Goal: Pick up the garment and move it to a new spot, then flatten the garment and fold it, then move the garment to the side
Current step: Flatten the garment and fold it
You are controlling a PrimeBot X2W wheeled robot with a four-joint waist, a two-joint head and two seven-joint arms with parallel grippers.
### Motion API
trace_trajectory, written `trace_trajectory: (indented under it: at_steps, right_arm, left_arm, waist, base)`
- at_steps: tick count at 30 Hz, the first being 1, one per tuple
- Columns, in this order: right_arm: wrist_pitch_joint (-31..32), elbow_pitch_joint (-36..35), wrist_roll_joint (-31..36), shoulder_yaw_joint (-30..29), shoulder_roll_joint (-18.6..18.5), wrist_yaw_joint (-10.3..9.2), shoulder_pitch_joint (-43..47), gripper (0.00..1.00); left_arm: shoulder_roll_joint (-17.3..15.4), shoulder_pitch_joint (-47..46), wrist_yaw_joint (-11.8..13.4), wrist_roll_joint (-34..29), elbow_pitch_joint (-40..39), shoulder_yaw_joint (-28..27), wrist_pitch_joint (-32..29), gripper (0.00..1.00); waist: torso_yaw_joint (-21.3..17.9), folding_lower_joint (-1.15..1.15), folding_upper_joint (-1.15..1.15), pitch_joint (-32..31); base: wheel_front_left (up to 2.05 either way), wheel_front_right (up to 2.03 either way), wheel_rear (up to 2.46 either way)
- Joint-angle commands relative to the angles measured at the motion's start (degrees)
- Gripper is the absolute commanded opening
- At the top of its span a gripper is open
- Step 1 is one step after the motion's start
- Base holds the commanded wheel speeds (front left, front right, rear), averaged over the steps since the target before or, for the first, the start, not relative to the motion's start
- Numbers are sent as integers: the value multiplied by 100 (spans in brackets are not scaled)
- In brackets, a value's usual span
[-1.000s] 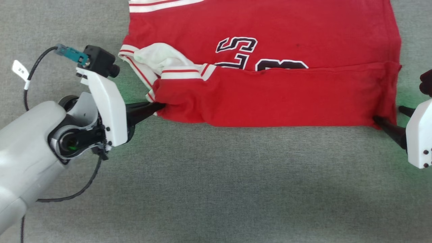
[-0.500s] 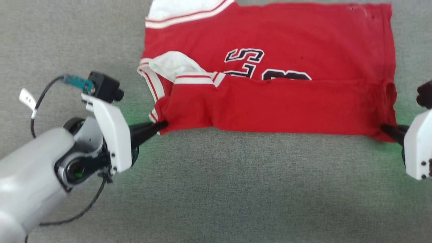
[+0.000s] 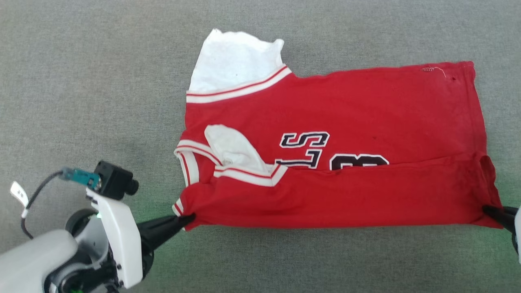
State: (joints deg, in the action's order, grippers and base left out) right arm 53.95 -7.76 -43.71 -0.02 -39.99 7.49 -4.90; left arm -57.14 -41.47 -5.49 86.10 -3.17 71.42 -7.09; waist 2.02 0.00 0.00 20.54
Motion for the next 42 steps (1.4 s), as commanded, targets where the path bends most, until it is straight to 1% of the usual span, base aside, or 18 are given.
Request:
trace_trajectory:
  at_steps: [1,5,6,7,8,9,10,11,14,18,20,22,28,31,35,38,40,42]
  right_arm:
    - [-2,-69,0,-97,14,0,101,0]
    - [-104,-148,43,-202,90,0,183,0]
    - [-162,-179,73,-237,127,0,175,10]
    - [-221,-189,117,-264,146,0,162,29]
    - [-296,-193,165,-288,162,0,144,66]
    - [-379,-199,209,-324,203,0,120,100]
    - [-480,-210,263,-361,255,0,93,100]
    - [-599,-189,323,-439,315,0,60,100]
    - [-1028,-185,578,-584,504,0,-53,100]
    - [-1823,-182,989,-655,850,0,-273,100]
    - [-2260,-157,1175,-596,1053,0,-374,100]
    - [-2704,-129,1336,-520,1285,0,-495,100]
    - [-3901,-109,1746,-303,1867,0,-827,100]
    - [-4404,-128,1876,-211,2143,0,-985,100]
    - [-4896,-167,1989,-73,2438,0,-1084,100]
    - [-5054,-166,2026,23,2553,0,-1012,100]
    - [-5109,-159,2041,46,2618,0,-970,100]
    - [-5148,-171,2041,38,2670,0,-911,100]
  left_arm:
    - [-17,128,56,-12,-107,4,85,0]
    - [24,231,107,17,-213,-9,214,0]
    - [38,247,125,17,-212,-13,247,4]
    - [45,266,128,8,-202,-11,258,16]
    - [46,282,135,-12,-191,-8,265,40]
    - [53,292,145,-25,-176,-19,311,71]
    - [45,292,149,-25,-168,-42,337,88]
    - [14,277,156,-43,-159,-70,392,100]
    - [-109,179,251,-51,-75,-250,624,100]
    - [-220,-35,403,-121,190,-596,1079,100]
    - [-168,-153,456,-136,417,-768,1303,100]
    - [-93,-366,499,-284,683,-904,1464,100]
    - [352,-1231,563,-659,1714,-1196,1572,100]
    - [511,-1728,540,-815,2356,-1233,1357,100]
    - [623,-2242,446,-905,3118,-1141,734,100]
    - [580,-2576,334,-819,3577,-1057,12,100]
    - [566,-2709,234,-703,3793,-946,-633,100]
    - [551,-2867,185,-590,3945,-849,-1273,100]
  waist:
    - [4,0,0,1]
    - [10,0,0,0]
    - [7,0,0,-3]
    - [6,0,0,-9]
    - [3,0,0,-18]
    - [-2,0,0,-28]
    - [-11,0,0,-36]
    - [-20,0,0,-39]
    - [-64,0,0,-39]
    - [-173,0,0,-1]
    - [-245,0,0,21]
    - [-344,0,0,63]
    - [-782,0,0,247]
    - [-1094,0,0,347]
    - [-1511,0,0,452]
    - [-1774,0,0,532]
    - [-1912,0,0,575]
    - [-2012,0,0,619]
  base:
    - [0,0,0]
    - [0,0,0]
    - [0,0,0]
    - [0,0,0]
    - [0,0,0]
    - [0,0,0]
    - [0,0,0]
    - [0,0,0]
    - [0,0,0]
    - [0,0,0]
    - [0,0,0]
    - [0,0,0]
    - [0,0,0]
    - [0,0,0]
    - [0,0,0]
    - [0,0,0]
    - [0,0,0]
    - [0,0,0]
